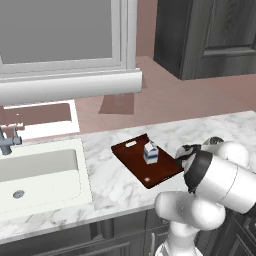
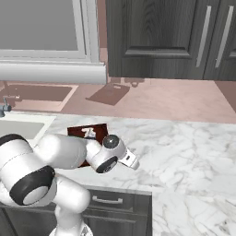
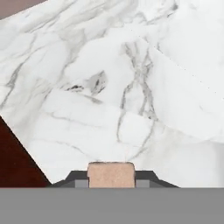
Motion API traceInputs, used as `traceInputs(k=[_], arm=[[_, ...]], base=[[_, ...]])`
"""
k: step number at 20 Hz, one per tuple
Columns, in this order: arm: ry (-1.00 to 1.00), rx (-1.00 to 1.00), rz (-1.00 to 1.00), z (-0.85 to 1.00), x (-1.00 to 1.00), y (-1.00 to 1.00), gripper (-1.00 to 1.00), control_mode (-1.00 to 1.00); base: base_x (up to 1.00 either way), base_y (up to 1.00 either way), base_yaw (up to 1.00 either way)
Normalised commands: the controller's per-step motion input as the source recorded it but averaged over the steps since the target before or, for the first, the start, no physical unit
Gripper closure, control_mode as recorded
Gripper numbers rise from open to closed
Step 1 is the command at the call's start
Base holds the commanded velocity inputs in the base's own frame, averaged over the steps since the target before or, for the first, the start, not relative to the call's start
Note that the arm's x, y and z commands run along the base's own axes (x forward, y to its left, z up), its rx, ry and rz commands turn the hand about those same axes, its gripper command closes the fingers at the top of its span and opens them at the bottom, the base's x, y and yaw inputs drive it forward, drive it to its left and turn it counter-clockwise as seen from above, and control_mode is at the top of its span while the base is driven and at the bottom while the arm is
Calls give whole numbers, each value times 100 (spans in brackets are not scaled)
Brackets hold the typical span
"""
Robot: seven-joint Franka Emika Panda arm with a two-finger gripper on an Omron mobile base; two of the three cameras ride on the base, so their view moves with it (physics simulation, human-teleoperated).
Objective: Take out the milk from the fridge and place it on the tray on the counter. Then take the sugar cube near the tray and place it in the tray.
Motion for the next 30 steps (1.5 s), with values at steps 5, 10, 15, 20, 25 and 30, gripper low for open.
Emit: traceInputs(k=[5,10,15,20,25,30], arm=[[4,2,5,94,-20,0,100,-100],[4,9,4,80,-22,0,100,-100],[-2,13,0,20,-44,0,100,-100],[0,0,5,6,-28,16,100,-100],[0,-4,7,0,-1,24,100,-100],[0,-6,9,0,0,24,100,-100]], base=[[0,0,0],[0,0,0],[0,0,0],[0,0,0],[0,0,0],[0,0,0]])
